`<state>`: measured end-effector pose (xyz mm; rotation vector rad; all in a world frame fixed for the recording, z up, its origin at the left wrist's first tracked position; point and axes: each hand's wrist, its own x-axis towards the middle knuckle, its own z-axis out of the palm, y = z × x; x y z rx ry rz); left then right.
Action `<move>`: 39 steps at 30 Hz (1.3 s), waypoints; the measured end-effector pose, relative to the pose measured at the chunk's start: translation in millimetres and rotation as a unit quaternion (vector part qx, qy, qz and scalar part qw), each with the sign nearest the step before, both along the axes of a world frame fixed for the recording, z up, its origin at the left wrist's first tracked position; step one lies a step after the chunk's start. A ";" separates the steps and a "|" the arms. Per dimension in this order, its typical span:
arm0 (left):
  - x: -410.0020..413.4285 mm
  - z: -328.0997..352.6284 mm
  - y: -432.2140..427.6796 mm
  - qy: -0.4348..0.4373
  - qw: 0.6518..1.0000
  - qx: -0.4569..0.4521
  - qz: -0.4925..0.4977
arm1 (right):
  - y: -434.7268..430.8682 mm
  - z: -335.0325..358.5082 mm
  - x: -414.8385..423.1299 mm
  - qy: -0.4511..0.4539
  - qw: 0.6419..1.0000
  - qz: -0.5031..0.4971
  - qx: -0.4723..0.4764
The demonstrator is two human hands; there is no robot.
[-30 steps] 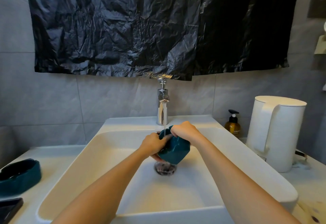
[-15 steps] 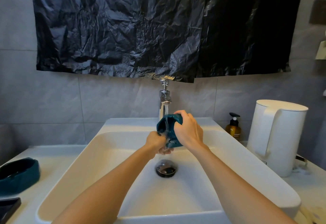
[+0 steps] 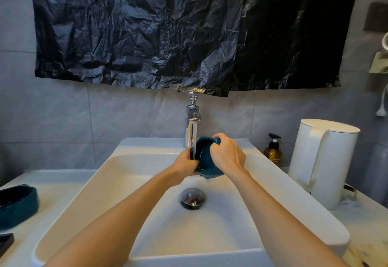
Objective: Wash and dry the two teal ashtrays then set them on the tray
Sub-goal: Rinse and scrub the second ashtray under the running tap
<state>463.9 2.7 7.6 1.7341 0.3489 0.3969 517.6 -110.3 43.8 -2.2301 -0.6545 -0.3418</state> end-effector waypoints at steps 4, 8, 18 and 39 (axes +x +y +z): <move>-5.7 -1.5 0.9 0.010 0.992 0.101 0.072 | 1.7 1.8 -3.0 0.039 0.998 0.034 -0.026; -15.8 1.8 7.7 0.076 0.992 0.101 -0.008 | -2.4 2.9 -1.6 0.072 0.995 0.055 -0.044; -20.9 -0.3 9.3 0.114 0.983 0.136 -0.045 | -3.2 3.9 -6.9 0.096 0.987 0.083 -0.094; -17.8 5.9 9.5 0.114 0.980 -0.150 0.070 | 8.4 -2.4 -10.7 0.277 0.941 0.167 0.099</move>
